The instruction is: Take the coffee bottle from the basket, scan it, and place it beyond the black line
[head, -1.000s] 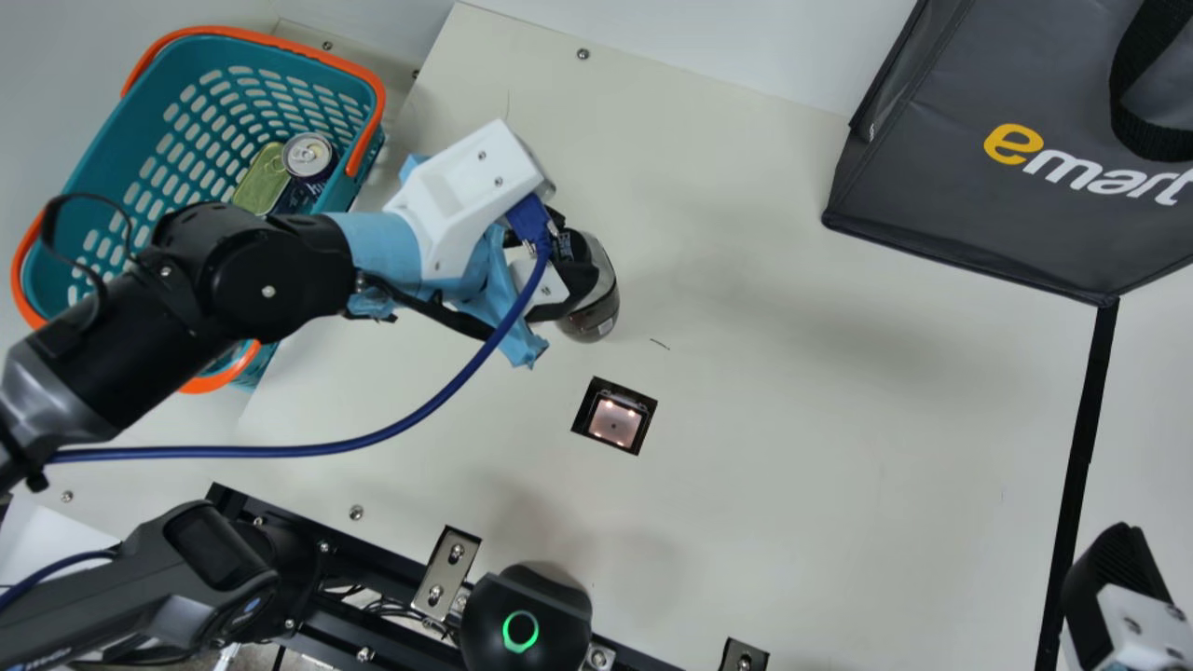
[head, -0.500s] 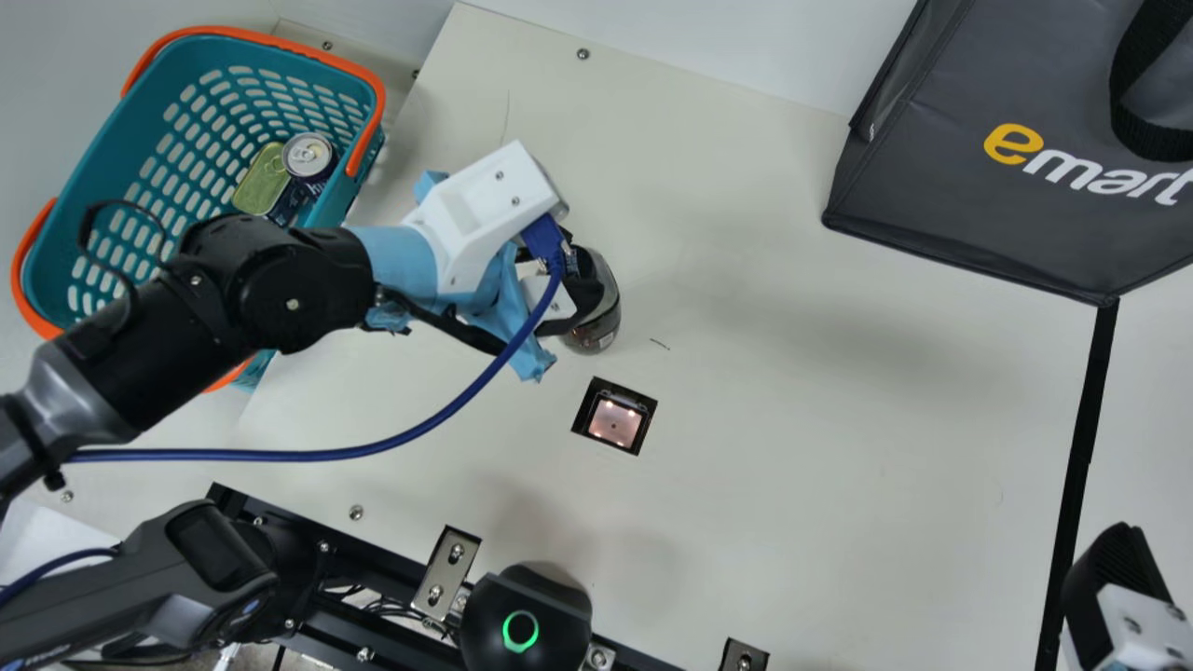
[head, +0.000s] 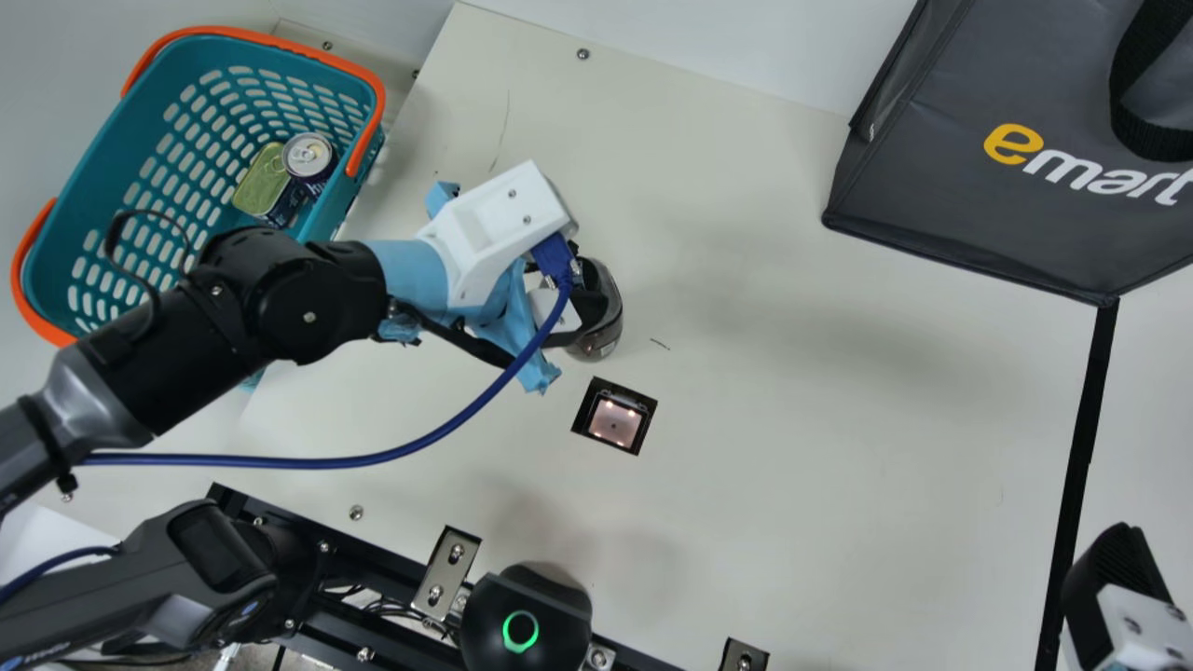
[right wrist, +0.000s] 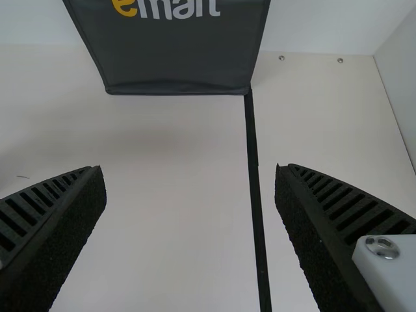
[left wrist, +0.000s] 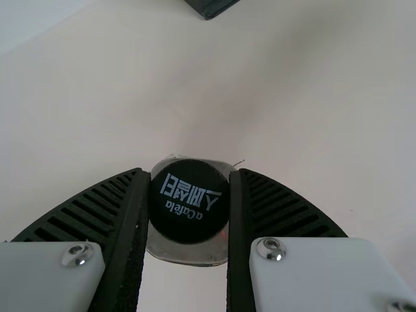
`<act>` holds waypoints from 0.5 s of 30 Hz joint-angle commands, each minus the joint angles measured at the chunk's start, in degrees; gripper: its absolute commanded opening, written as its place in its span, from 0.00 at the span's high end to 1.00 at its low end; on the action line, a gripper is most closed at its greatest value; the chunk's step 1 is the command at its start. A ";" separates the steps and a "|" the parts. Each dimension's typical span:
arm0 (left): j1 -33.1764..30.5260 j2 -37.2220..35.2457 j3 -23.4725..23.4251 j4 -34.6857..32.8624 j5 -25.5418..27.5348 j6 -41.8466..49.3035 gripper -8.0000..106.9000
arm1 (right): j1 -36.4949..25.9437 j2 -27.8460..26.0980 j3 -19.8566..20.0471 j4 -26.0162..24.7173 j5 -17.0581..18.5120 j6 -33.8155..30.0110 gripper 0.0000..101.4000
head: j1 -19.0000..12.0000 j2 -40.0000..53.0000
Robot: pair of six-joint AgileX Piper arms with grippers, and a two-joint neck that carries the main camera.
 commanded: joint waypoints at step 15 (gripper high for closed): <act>-0.87 -0.08 1.34 0.59 -1.96 -1.53 0.35 | 0.00 0.00 0.00 0.00 0.00 0.00 0.10 | -1.57 0.14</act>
